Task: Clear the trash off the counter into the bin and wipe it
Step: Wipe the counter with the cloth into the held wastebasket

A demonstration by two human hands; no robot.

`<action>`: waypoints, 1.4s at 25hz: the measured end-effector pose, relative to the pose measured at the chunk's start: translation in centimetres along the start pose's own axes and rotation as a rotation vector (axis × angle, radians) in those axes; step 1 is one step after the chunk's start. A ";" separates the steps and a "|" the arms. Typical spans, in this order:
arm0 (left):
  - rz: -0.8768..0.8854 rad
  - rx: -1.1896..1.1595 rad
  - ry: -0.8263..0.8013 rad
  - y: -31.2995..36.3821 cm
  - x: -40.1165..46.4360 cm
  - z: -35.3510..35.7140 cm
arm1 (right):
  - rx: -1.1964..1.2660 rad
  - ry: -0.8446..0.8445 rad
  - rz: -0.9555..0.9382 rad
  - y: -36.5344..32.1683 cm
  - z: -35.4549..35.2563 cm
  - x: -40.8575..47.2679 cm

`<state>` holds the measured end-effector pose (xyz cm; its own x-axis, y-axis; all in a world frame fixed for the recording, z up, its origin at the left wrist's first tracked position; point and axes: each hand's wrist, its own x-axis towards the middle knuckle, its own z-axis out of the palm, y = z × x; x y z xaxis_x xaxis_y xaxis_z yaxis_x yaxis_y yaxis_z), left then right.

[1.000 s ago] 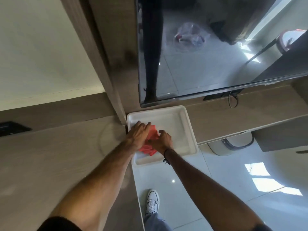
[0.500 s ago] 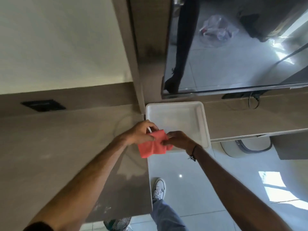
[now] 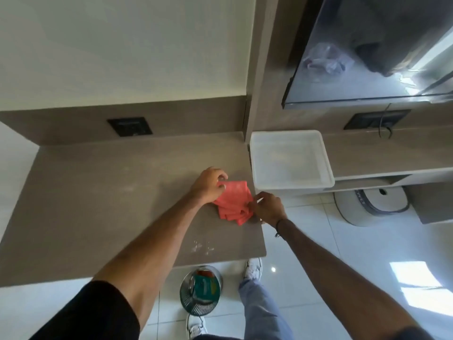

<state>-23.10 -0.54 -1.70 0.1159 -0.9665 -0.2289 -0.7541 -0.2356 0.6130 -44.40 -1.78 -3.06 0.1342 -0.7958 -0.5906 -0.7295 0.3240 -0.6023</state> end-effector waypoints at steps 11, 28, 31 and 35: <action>0.260 0.139 0.164 -9.2 -22.8 4.6 | -0.121 0.312 -0.048 8.1 15.9 -15.9; -0.932 -0.134 -0.323 -40.5 -25.1 35.5 | -0.449 -0.193 0.311 30.1 40.2 4.6; -0.908 -0.153 -0.311 -43.2 -23.9 39.1 | -0.430 -0.251 0.350 32.6 43.0 7.3; -0.861 -0.076 -0.219 -44.3 -22.9 41.9 | -0.455 -0.239 0.338 34.6 45.4 9.7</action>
<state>-19.43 36.24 -55.25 0.4903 -0.4115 -0.7683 -0.4163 -0.8850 0.2084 -37.94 24.91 -54.03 -0.0463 -0.5329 -0.8449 -0.9641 0.2454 -0.1019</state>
